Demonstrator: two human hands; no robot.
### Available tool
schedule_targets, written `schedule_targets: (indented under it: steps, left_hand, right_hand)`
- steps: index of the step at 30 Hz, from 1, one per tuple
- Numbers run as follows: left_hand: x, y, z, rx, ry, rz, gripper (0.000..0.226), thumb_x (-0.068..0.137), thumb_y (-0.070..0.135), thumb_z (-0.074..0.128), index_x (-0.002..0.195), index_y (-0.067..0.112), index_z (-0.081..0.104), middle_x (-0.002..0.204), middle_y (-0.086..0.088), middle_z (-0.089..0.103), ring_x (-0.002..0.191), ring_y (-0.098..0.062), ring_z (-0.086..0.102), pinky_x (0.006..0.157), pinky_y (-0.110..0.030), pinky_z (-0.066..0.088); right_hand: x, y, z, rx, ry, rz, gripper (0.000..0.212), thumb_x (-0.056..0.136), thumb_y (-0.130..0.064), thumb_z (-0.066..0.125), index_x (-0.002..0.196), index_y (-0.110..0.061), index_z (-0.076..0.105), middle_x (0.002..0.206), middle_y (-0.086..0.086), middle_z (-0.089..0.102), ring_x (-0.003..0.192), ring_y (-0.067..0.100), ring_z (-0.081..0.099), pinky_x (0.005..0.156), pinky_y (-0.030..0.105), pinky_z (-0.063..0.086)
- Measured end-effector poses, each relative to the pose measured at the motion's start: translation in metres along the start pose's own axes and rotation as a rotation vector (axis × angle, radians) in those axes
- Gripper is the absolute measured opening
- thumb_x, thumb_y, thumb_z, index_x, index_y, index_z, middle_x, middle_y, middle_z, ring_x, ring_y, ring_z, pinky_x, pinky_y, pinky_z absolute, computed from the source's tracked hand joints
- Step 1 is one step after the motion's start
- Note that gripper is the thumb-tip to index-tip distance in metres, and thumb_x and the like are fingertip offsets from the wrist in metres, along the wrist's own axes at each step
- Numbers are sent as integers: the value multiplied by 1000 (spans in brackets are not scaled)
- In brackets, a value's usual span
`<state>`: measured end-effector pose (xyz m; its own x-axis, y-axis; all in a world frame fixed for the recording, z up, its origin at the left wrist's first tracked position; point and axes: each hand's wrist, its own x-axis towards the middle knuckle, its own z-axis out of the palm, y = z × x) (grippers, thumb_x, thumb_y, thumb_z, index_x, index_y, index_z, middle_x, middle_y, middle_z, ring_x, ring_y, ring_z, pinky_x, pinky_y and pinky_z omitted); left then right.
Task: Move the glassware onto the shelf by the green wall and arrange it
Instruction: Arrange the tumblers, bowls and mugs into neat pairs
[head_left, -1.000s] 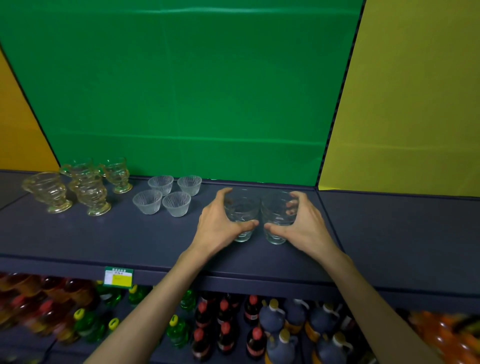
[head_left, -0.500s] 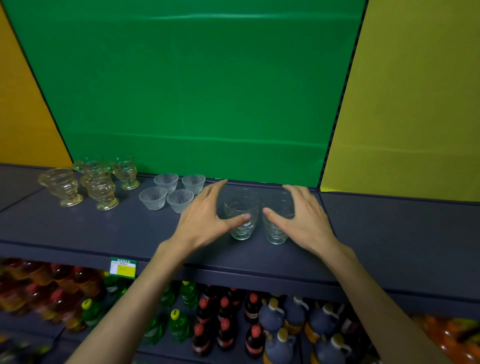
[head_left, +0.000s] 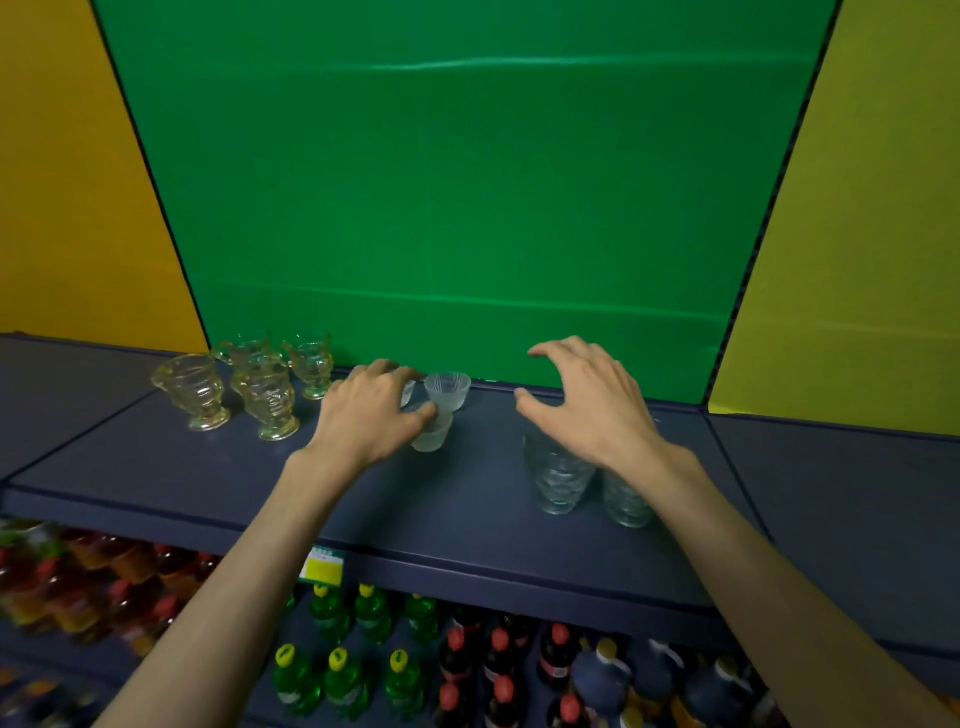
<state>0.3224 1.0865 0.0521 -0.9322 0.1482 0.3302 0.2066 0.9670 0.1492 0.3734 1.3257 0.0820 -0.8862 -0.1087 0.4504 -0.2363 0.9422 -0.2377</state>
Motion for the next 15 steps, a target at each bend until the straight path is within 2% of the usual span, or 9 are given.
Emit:
schedule_targets:
  steps: [5,15]
  left_hand:
    - [41,-43,9,-58,-39,-8,61,88,56,55,137,20,58,134,-12,59,119,-37,58,94,-45,50]
    - [105,-96,42,-85,-194,124,67,87,58,57,143,21,51,139,-13,56,123,-35,56,98,-46,48]
  right_hand:
    - [33,-45,27,-30,3,26,55,91,-49,55,139,-22,50,140,0,52,127,21,48,99,38,41]
    - [98,-96,111,-100,-183,209,58,90,-44,58,141,-18,46,138,8,52,122,27,53,96,45,48]
